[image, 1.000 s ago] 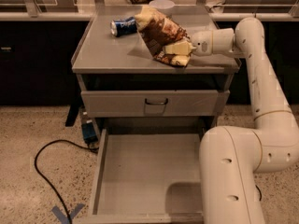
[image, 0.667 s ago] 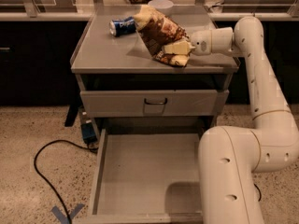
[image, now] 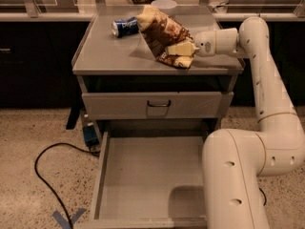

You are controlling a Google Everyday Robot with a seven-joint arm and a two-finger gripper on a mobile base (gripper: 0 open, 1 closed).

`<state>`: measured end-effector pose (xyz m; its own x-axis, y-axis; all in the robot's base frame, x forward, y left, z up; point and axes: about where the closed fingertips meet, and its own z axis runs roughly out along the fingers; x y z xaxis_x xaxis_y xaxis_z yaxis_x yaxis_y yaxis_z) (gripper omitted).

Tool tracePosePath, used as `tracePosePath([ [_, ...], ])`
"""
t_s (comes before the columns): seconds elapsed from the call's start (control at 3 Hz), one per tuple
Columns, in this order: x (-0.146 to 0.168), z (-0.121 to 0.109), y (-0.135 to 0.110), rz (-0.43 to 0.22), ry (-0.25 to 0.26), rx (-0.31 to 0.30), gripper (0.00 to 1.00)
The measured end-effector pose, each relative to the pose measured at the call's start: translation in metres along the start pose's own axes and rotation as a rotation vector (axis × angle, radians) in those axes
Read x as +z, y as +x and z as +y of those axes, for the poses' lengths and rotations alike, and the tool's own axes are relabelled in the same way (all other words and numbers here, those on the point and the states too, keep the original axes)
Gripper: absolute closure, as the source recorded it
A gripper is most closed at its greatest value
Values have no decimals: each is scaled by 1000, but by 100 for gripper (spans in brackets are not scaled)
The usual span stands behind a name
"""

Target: Pick brown chip bag from middle drawer and place on counter

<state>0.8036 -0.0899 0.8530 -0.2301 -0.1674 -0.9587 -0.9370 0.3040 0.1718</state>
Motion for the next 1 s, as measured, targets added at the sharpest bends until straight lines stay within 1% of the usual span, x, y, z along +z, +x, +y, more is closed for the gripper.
tracePosePath([
  [0.67, 0, 0, 0, 0, 0, 0, 12],
  [1.0, 0, 0, 0, 0, 0, 0, 0],
])
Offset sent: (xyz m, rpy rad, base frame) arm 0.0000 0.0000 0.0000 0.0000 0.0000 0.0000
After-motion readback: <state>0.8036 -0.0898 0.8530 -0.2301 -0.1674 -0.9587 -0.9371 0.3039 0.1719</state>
